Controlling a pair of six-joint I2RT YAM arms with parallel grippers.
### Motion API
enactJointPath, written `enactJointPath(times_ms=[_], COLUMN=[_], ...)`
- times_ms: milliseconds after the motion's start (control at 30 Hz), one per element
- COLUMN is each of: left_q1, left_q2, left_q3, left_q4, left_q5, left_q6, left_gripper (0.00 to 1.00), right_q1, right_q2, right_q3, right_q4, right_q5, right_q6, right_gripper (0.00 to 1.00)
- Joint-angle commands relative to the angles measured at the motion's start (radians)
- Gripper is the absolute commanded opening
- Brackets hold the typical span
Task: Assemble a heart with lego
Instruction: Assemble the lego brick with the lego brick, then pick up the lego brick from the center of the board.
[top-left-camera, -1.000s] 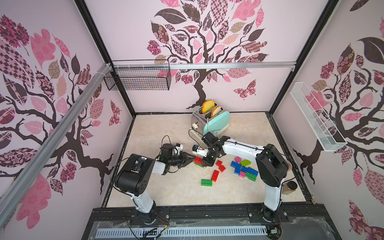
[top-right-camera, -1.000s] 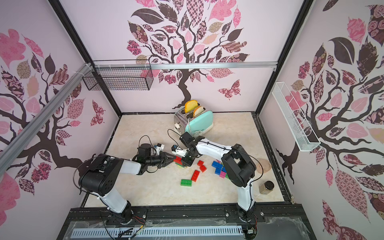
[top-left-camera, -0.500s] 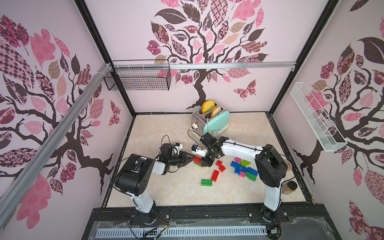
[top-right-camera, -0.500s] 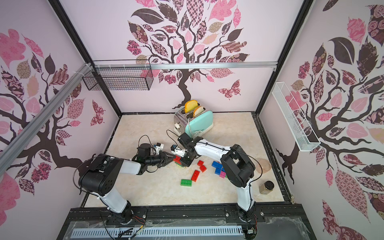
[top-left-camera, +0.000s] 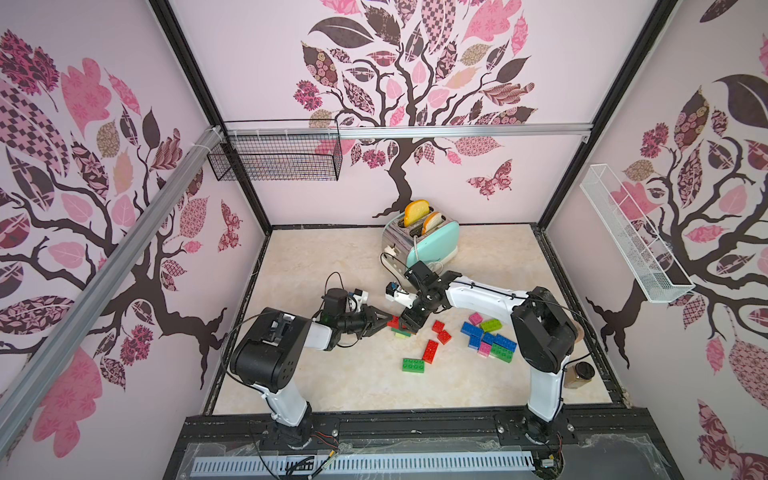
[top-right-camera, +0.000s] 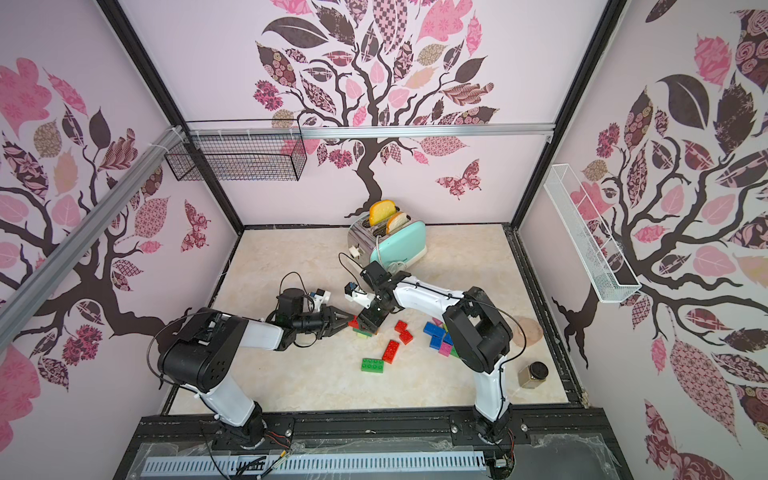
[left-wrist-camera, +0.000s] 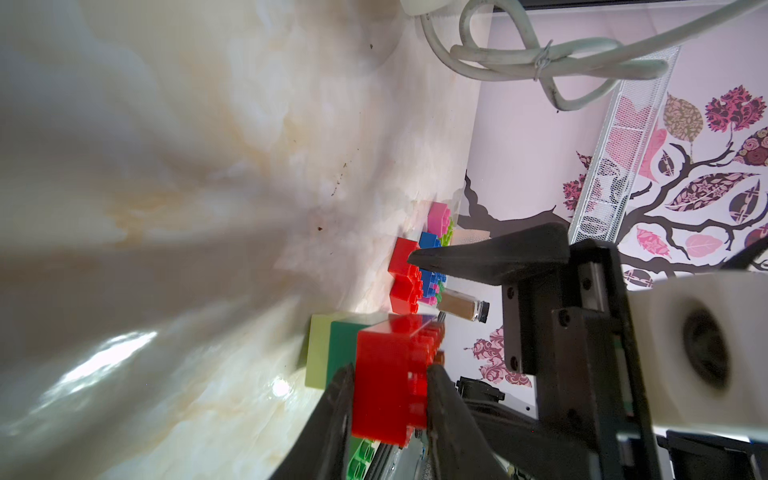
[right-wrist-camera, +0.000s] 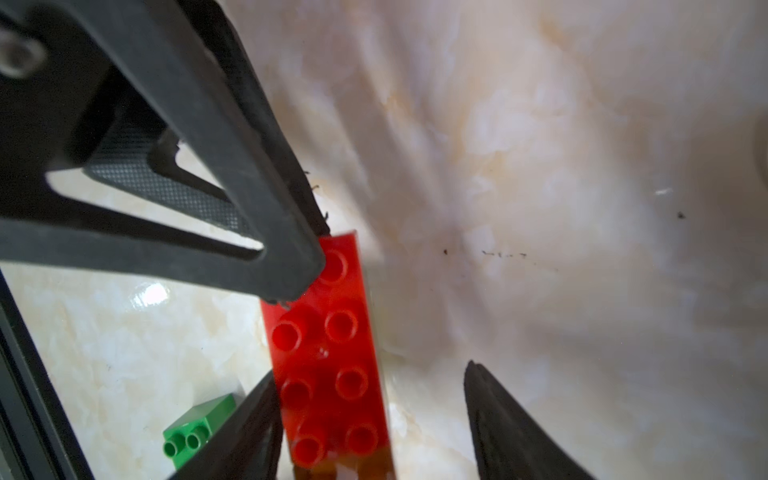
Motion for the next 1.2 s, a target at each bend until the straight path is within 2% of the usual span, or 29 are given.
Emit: enactJointPath(times_ms=[0, 300, 400, 433, 567, 700, 867, 1000, 1167], left_q1=[-0.003, -0.002, -0.003, -0.002, -0.001, 0.010, 0.073, 0.143, 0.227], left_q2=[0.001, -0.005, -0.012, -0.014, -0.026, -0.056, -0.125, -0.200, -0.287], left_q3=[-0.004, 0.002, 0.005, 0.003, 0.005, 0.006, 0.013, 0.022, 0.027], left_q4=[-0.020, -0.035, -0.047, -0.049, -0.061, -0.089, -0.161, -0.288, -0.402], left_q5=[-0.002, -0.005, -0.009, -0.009, -0.015, -0.032, -0.041, -0.061, -0.063], left_q6=[0.016, 0.023, 0.028, 0.029, 0.028, 0.032, 0.045, 0.080, 0.123], left_gripper=[0.35, 0.42, 0.49, 0.52, 0.76, 0.84, 0.90, 0.94, 0.97], right_q1=[0.007, 0.016, 0.026, 0.029, 0.031, 0.030, 0.060, 0.147, 0.245], right_q2=[0.009, 0.042, 0.048, 0.048, 0.017, -0.073, -0.196, -0.233, -0.290], right_q3=[0.042, 0.054, 0.046, 0.044, 0.026, -0.023, -0.117, -0.155, -0.245], right_q4=[-0.048, -0.074, -0.066, -0.062, -0.038, -0.002, 0.003, -0.048, -0.025], right_q5=[-0.041, -0.071, -0.045, -0.033, -0.018, 0.024, 0.104, 0.174, 0.180], right_q6=[-0.014, -0.033, -0.034, -0.032, -0.017, 0.009, 0.026, 0.030, 0.069], right_gripper=[0.70, 0.65, 0.65, 0.65, 0.67, 0.70, 0.72, 0.73, 0.73])
